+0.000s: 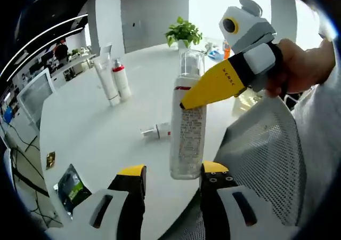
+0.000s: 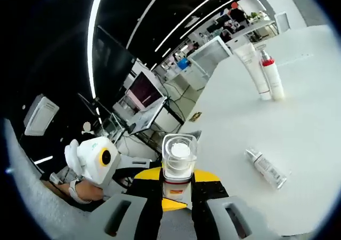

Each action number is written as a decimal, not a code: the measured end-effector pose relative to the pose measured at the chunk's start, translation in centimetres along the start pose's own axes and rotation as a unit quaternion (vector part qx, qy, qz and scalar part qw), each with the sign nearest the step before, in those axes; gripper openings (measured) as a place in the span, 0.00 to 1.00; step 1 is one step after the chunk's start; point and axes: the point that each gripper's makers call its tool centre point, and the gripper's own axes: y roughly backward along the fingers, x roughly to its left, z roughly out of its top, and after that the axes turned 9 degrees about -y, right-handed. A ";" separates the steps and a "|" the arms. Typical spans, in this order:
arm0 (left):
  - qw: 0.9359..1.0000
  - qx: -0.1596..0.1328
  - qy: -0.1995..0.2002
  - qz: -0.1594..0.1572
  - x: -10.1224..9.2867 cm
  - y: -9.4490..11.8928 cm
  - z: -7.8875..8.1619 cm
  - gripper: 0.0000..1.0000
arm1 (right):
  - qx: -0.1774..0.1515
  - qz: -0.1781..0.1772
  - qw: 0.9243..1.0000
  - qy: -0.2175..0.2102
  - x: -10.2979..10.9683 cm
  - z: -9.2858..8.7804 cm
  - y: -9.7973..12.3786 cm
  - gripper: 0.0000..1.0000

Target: Arrange the skincare products in the storage area until every visible bottle or jar stands upright without overlapping.

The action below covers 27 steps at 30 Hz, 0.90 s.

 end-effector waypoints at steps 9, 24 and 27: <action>0.997 0.059 0.036 0.033 3.2 2.4 -5.0 0.32 | -0.027 -0.035 0.999 0.011 -2.8 2.3 1.5 0.14; 0.994 0.105 0.001 0.042 0.3 1.3 -8.3 0.28 | -0.033 -0.091 0.993 0.063 -5.3 4.5 2.2 0.14; 0.994 0.100 0.006 0.047 0.0 0.5 -8.7 0.28 | -0.029 -0.097 0.992 0.072 -5.4 4.8 1.8 0.15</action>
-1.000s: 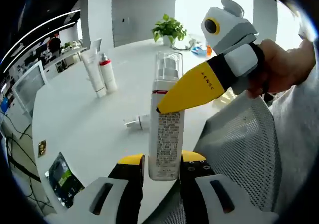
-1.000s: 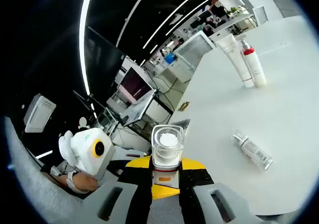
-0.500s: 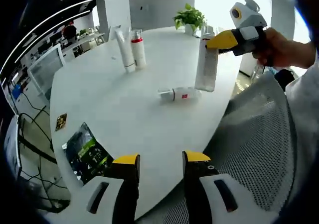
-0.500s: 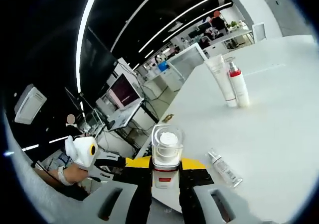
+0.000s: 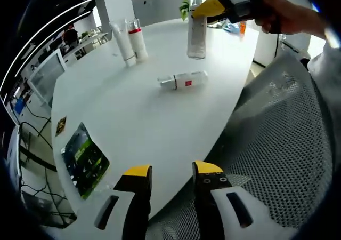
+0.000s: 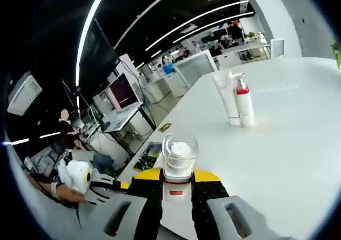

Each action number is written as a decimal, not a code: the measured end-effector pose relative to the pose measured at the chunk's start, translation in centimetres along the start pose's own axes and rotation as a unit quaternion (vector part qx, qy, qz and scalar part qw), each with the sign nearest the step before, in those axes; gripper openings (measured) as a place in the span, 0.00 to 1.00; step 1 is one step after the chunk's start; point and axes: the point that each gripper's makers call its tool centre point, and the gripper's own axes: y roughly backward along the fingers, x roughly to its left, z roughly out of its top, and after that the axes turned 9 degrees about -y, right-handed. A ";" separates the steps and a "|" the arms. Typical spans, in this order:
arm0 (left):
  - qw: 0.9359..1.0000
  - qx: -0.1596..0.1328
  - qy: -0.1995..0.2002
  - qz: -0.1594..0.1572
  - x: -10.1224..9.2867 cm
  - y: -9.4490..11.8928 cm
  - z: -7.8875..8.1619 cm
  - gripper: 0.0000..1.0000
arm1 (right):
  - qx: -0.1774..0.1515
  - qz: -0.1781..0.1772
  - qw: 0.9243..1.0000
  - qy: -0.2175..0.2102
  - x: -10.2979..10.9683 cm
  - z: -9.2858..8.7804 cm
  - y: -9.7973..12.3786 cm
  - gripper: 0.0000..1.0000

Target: Arrange the skincare products in the storage area until every visible bottle or jar stands upright without overlapping.

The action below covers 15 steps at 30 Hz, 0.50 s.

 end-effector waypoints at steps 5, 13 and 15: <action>0.998 0.047 -0.048 -0.003 -0.4 -1.1 -1.8 0.19 | 0.002 -0.011 1.000 0.017 -0.4 0.6 -0.8 0.15; 0.999 0.041 -0.023 -0.002 -0.3 -1.1 -1.9 0.16 | 0.017 -0.027 0.998 0.045 -1.2 1.3 -2.8 0.15; 0.999 0.040 -0.018 -0.001 -0.2 -1.2 -2.0 0.16 | 0.020 -0.031 0.998 0.056 -1.4 1.6 -3.3 0.15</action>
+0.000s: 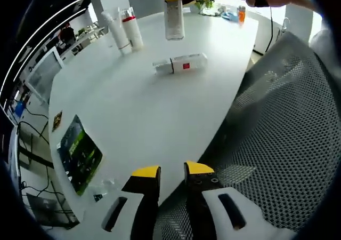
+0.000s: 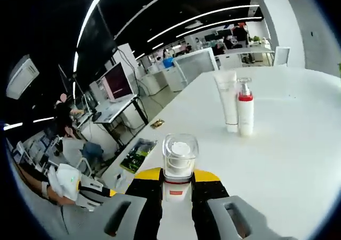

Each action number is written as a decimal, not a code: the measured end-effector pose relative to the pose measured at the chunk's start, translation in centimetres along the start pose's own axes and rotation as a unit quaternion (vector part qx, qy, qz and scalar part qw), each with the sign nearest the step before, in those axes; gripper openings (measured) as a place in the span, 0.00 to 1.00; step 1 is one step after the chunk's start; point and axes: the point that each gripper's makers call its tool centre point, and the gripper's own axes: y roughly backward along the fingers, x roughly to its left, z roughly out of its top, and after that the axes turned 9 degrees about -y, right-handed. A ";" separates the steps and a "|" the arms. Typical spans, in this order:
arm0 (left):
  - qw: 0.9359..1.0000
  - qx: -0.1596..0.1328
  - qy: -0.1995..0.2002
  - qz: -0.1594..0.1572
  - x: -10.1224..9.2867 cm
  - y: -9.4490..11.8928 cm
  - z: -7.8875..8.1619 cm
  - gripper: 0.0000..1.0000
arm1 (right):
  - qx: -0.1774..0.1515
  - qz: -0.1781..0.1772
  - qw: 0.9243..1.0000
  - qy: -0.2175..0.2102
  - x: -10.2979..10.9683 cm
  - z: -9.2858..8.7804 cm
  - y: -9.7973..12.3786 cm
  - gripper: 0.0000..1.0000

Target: Arrange the skincare products in the storage area until every visible bottle or jar stands upright without overlapping.

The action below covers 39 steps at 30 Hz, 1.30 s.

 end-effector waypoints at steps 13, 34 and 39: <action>1.000 0.026 0.010 -0.010 -0.2 -0.3 -1.2 0.12 | -0.002 -0.042 0.998 0.052 -3.2 3.2 -3.7 0.15; 0.999 0.037 0.020 -0.020 -0.5 -0.5 -1.8 0.10 | 0.013 -0.090 0.994 0.062 -6.7 2.9 -8.5 0.15; 0.999 0.037 0.022 -0.018 -0.4 -0.4 -1.9 0.09 | 0.014 -0.099 0.992 0.073 -7.1 3.3 -9.4 0.15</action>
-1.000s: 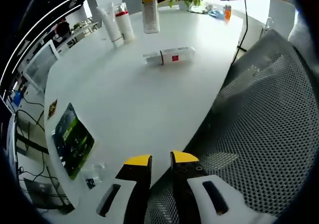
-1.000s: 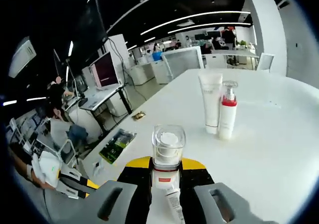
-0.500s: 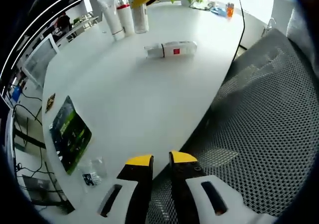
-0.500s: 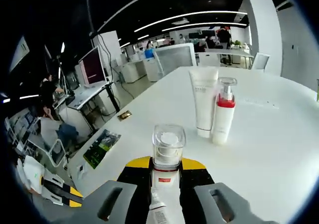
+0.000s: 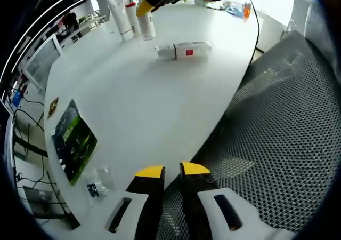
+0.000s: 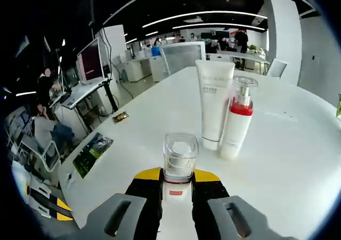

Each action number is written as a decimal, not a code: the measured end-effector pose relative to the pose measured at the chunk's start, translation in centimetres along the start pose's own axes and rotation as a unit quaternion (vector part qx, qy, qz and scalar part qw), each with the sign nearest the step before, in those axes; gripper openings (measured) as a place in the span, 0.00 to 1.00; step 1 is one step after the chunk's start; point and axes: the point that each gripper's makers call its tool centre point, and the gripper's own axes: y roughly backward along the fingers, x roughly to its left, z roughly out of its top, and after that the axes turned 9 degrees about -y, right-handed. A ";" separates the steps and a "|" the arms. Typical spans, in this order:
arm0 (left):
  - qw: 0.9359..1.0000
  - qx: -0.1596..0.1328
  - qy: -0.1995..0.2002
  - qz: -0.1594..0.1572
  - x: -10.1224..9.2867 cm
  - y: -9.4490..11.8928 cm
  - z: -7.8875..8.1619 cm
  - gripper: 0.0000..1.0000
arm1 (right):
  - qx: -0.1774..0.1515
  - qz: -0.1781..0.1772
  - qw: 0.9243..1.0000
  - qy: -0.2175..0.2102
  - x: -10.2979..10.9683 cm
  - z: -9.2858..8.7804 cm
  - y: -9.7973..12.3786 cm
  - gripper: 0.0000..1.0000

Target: Arrange the skincare products in the storage area until every visible bottle or jar stands upright without overlapping.

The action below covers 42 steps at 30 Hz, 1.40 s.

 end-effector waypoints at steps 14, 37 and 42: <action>1.000 0.000 0.002 0.005 0.3 0.1 -0.2 0.05 | 0.003 -0.025 1.000 0.009 -1.5 0.7 -2.7 0.15; 1.000 0.001 0.000 0.013 0.6 0.2 -0.4 0.00 | 0.002 -0.051 0.998 0.043 -2.1 1.1 -3.5 0.15; 1.000 0.000 -0.001 0.015 0.7 0.2 -0.4 0.00 | 0.002 -0.053 0.997 0.046 -2.0 1.2 -3.5 0.15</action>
